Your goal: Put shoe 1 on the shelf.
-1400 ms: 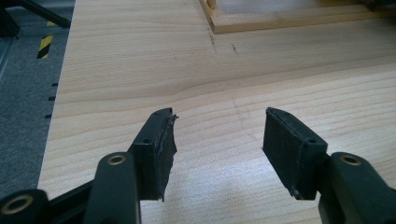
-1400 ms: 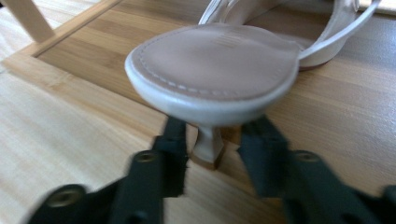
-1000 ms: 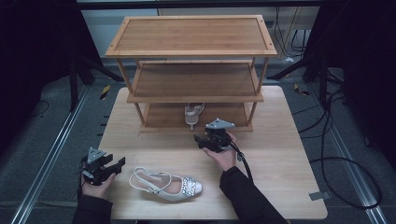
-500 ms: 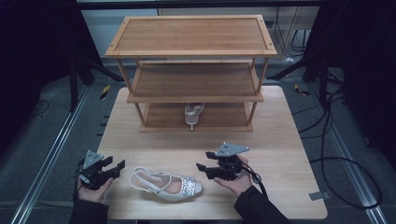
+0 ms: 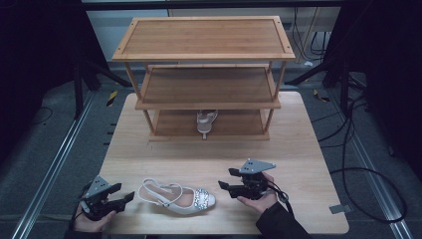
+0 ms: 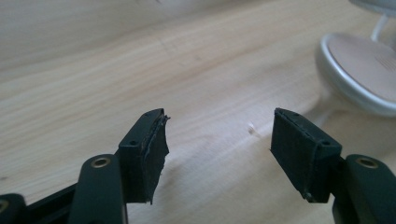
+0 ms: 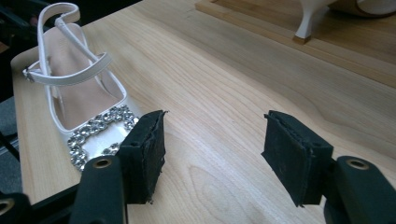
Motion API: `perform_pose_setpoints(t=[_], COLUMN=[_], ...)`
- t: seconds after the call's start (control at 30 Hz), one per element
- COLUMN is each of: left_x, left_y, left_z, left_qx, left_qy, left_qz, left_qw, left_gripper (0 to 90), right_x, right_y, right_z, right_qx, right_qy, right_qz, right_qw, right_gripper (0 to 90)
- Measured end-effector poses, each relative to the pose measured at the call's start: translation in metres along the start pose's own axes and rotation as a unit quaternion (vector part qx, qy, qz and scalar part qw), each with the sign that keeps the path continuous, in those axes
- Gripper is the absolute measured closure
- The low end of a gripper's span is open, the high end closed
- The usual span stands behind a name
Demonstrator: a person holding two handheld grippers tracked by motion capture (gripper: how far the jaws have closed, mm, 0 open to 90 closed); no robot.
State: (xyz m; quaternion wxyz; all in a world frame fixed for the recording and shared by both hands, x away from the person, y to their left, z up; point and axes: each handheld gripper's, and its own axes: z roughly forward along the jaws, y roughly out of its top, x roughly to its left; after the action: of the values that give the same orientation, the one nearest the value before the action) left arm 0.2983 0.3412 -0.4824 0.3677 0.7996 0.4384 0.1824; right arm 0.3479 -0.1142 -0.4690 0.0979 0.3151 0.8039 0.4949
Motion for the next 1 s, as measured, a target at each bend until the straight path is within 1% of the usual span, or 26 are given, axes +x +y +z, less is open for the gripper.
perform_pose_setpoints(t=[0.03,0.07,0.13,0.17,0.2,0.23,0.27,0.3,0.4,0.5,0.53,0.57,0.63,0.67,0.7,0.77,0.83,0.87,0.9,0.97,1.0], left_x=[-0.003,-0.003,-0.009,-0.012,-0.018,-0.02,-0.02,-0.024,-0.026,-0.027,-0.027,-0.027,-0.027,-0.027,-0.027,-0.028,-0.028,-0.029,-0.03,-0.03,-0.03], left_y=[0.0,0.0,0.001,0.001,0.002,0.003,0.003,0.004,0.006,0.009,0.009,0.01,0.01,0.012,0.012,0.013,0.013,0.013,0.014,0.014,0.014], left_z=[0.002,0.002,0.004,0.006,0.011,0.013,0.013,0.016,0.018,0.022,0.022,0.025,0.026,0.029,0.029,0.031,0.031,0.031,0.032,0.033,0.033], left_qx=[0.005,0.005,0.012,0.017,0.025,0.028,0.028,0.029,0.026,0.021,0.021,0.023,0.023,0.021,0.021,0.019,0.019,0.02,0.019,0.02,0.02], left_qy=[-0.008,-0.008,-0.018,-0.024,-0.036,-0.043,-0.043,-0.052,-0.058,-0.074,-0.074,-0.077,-0.078,-0.083,-0.083,-0.087,-0.089,-0.09,-0.092,-0.1,-0.1], left_qz=[0.011,0.011,0.025,0.034,0.049,0.054,0.054,0.062,0.066,0.064,0.064,0.065,0.065,0.062,0.062,0.069,0.07,0.071,0.074,0.075,0.075], left_qw=[0.9999,0.9999,0.9994,0.999,0.9978,0.9972,0.9972,0.9963,0.9958,0.9951,0.9951,0.9947,0.9946,0.9944,0.9944,0.9936,0.9935,0.9932,0.9928,0.992,0.992], left_gripper=[34.7,34.6,34.4,34.5,34.5,34.6,34.7,35.2,37.5,40.0,40.7,41.4,42.7,46.4,47.9,52.9,54.6,59.1,61.6,67.7,71.0], right_x=[0.001,0.001,0.006,0.008,0.009,0.011,0.013,0.014,0.02,0.024,0.024,0.026,0.028,0.03,0.031,0.034,0.035,0.037,0.038,0.04,0.04], right_y=[0.0,0.0,-0.002,-0.003,-0.004,-0.005,-0.006,-0.008,-0.013,-0.016,-0.016,-0.018,-0.02,-0.021,-0.022,-0.024,-0.024,-0.025,-0.026,-0.027,-0.028], right_z=[0.0,0.0,0.0,0.0,0.0,0.0,0.0,0.0,0.003,0.007,0.007,0.01,0.012,0.015,0.015,0.019,0.021,0.024,0.026,0.029,0.03], right_qx=[0.001,0.001,0.005,0.006,0.006,0.009,0.012,0.015,0.028,0.039,0.039,0.048,0.053,0.06,0.063,0.07,0.074,0.081,0.084,0.091,0.093], right_qy=[0.003,0.003,0.013,0.017,0.02,0.024,0.027,0.03,0.043,0.053,0.053,0.057,0.061,0.066,0.067,0.073,0.074,0.077,0.081,0.08,0.082], right_qz=[0.001,0.001,0.0,-0.001,-0.002,-0.002,-0.002,-0.003,-0.008,-0.013,-0.013,-0.016,-0.017,-0.019,-0.021,-0.025,-0.027,-0.029,-0.031,-0.037,-0.041], right_qw=[1.0,1.0,0.9999,0.9998,0.9998,0.9997,0.9996,0.9994,0.9987,0.9977,0.9977,0.9971,0.9966,0.9959,0.9956,0.9946,0.9941,0.9933,0.9927,0.9919,0.9914], right_gripper=[39.0,39.0,39.5,39.6,39.6,39.3,39.1,38.7,37.7,36.7,36.7,35.8,35.8,35.7,35.7,35.7,35.7,36.5,37.6,41.4,42.0])
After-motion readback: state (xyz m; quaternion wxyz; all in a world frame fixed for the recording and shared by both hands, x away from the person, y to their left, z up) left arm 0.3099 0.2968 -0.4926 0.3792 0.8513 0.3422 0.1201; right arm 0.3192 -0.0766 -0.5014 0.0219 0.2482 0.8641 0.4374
